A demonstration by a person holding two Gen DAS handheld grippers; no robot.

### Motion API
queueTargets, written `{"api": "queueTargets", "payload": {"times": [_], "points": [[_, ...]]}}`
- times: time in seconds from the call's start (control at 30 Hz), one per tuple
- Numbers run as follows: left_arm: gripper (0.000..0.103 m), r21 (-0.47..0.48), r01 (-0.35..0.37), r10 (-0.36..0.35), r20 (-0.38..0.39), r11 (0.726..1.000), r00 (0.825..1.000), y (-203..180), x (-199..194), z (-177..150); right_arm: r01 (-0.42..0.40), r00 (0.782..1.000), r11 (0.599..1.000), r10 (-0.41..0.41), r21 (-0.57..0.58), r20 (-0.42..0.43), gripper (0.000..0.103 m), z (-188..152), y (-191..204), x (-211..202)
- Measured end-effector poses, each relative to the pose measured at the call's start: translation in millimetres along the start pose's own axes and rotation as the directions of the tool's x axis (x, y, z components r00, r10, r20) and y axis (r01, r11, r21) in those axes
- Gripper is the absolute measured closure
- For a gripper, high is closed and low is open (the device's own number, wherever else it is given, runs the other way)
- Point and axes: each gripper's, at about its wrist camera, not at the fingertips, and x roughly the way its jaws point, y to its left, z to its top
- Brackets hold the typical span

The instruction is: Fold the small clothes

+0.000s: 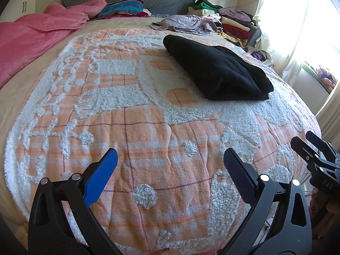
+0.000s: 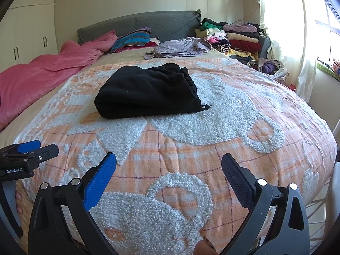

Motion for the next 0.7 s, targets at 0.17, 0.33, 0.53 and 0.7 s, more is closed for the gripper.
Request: {"api": "queueTargets", "payload": {"times": [0.17, 0.33, 0.53, 0.7], "points": [[0.01, -0.005, -0.007, 0.007, -0.002, 1.0, 1.0, 0, 0, 0, 0.001, 1.0, 1.0, -0.001, 0.002, -0.003, 0.005, 0, -1, 2], [0.01, -0.005, -0.012, 0.012, -0.001, 1.0, 1.0, -1, -1, 0, 0.002, 1.0, 1.0, -0.002, 0.006, -0.004, 0.005, 0, -2, 3], [0.01, 0.007, -0.022, 0.022, -0.005, 1.0, 1.0, -4, 0, 0, 0.012, 1.0, 1.0, -0.012, 0.014, -0.006, 0.005, -1, -5, 4], [0.01, 0.001, -0.031, 0.031, -0.007, 1.0, 0.999, -3, 1, 1, 0.046, 0.999, 0.997, -0.045, 0.058, -0.011, 0.005, -2, -22, 3]]}}
